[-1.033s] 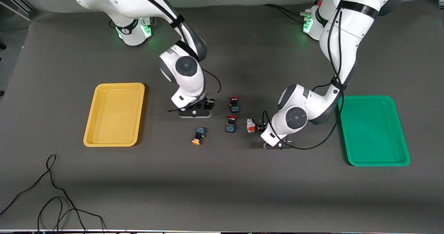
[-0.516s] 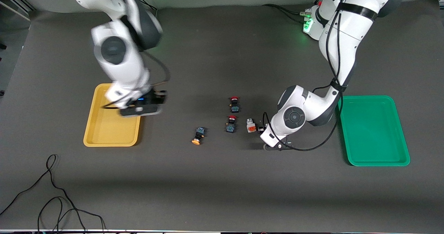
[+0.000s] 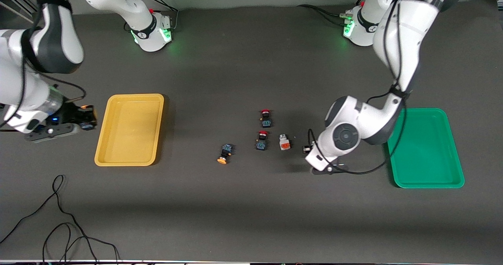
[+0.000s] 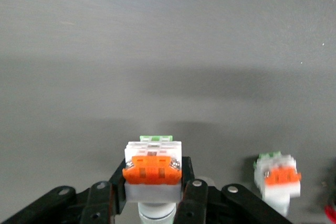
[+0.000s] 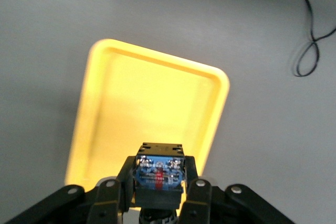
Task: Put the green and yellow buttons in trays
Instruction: 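Lower the button into the yellow tray while the left gripper carries the block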
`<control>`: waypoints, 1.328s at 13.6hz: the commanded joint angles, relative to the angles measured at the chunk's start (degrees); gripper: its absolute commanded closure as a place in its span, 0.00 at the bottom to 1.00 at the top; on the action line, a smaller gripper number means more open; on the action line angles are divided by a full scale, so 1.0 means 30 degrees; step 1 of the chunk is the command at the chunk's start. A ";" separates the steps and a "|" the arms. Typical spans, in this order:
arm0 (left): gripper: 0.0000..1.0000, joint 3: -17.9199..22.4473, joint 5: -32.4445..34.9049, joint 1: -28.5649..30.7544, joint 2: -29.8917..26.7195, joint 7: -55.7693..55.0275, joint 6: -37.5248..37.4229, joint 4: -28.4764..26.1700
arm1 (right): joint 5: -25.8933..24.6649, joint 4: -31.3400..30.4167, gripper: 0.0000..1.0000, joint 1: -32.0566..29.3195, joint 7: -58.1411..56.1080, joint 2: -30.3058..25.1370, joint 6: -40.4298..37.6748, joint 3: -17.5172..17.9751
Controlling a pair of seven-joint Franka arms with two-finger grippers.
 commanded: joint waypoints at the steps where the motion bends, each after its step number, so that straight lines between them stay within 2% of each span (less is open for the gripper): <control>1: 1.00 0.0036 0.0248 0.0547 -0.3053 -0.0413 -0.3737 -0.0128 | 0.0557 -0.3960 0.71 0.0300 -0.2284 -0.0486 0.4841 -0.1413; 3: 1.00 0.0036 0.0277 0.1423 -0.4052 -0.0178 -0.6434 0.0808 | 0.2136 -0.5550 0.70 0.0212 -0.3544 0.0650 0.7779 -0.1562; 6: 1.00 0.0036 0.0394 0.3383 -0.4699 0.2328 -0.9017 0.1981 | 0.5500 -0.5644 0.71 0.0212 -0.5387 0.3636 0.9075 -0.1533; 10: 1.00 0.0065 0.0453 0.7425 -0.5199 0.8628 -0.9348 0.1839 | 1.1594 -0.5352 0.71 0.0241 -0.9751 0.7038 0.9549 -0.1300; 11: 1.00 0.0065 0.0511 0.8333 -0.5170 0.9859 -0.9173 0.1722 | 1.2623 -0.5148 0.70 0.0270 -1.0486 0.7538 0.9491 -0.1212; 13: 1.00 0.0065 0.1094 0.9742 -0.5024 1.2059 -0.8706 0.1459 | 1.3160 -0.5000 0.70 0.0242 -1.0961 0.7923 0.9432 -0.1211; 14: 1.00 0.0065 0.1155 1.0213 -0.5023 1.2736 -0.8094 0.1051 | 1.3190 -0.4970 0.52 0.0212 -1.0962 0.7924 0.9403 -0.1211; 15: 1.00 0.0065 0.1591 1.0769 -0.5023 1.3439 -0.7073 0.0322 | 1.3219 -0.4941 0.25 0.0212 -1.0904 0.7924 0.9315 -0.1211; 16: 1.00 0.0065 0.2176 1.1325 -0.4994 1.4142 -0.5699 -0.0584 | 1.3248 -0.4854 0.09 0.0241 -1.0700 0.7924 0.9286 -0.1211; 17: 1.00 0.0065 0.2413 1.1969 -0.4994 1.4874 -0.4003 -0.1696 | 1.3220 -0.4766 0.02 0.0241 -1.0669 0.7895 0.9256 -0.1211; 18: 1.00 0.0094 0.2474 1.2584 -0.4965 1.5577 -0.2217 -0.2838 | 1.3248 -0.4533 0.00 0.0328 -1.0611 0.7807 0.9227 -0.1211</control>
